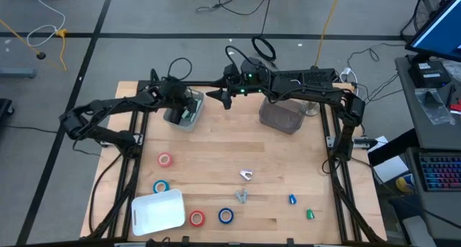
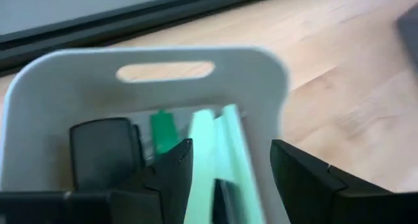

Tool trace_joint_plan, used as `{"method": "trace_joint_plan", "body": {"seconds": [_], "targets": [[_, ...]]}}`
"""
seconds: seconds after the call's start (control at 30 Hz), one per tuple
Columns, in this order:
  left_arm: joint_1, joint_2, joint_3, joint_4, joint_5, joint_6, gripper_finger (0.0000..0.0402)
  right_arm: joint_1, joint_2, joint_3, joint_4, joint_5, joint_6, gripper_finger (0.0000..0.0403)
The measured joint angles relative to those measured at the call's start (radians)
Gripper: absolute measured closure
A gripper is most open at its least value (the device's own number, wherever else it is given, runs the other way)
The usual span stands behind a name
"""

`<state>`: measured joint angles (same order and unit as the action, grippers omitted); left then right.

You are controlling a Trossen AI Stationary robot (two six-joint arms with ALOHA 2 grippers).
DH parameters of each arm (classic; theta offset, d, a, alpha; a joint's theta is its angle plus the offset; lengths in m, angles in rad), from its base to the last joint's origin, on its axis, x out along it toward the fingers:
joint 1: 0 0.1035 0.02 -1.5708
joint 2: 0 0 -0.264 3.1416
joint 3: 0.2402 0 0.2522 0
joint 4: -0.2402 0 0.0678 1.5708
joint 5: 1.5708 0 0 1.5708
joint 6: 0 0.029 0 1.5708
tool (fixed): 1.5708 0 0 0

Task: Pick and place Stapler, Stapler remover, tape
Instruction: Put the green stapler into the gray bin

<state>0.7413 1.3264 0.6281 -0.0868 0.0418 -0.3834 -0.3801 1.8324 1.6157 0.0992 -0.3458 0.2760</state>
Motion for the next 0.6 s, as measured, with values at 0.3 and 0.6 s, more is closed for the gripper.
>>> {"method": "trace_joint_plan", "body": {"seconds": [0.3, 0.6], "targets": [[-0.045, -0.191, 0.000, 0.042, 0.090, -0.033, 0.0195, -0.002, 0.000, 0.000, -0.018, 0.000, 0.060, 0.0161], [-0.110, -0.382, 0.000, 0.040, 0.097, 0.043, 0.0195, -0.002, 0.000, 0.000, -0.030, 0.002, 0.054, 0.0162]]}}
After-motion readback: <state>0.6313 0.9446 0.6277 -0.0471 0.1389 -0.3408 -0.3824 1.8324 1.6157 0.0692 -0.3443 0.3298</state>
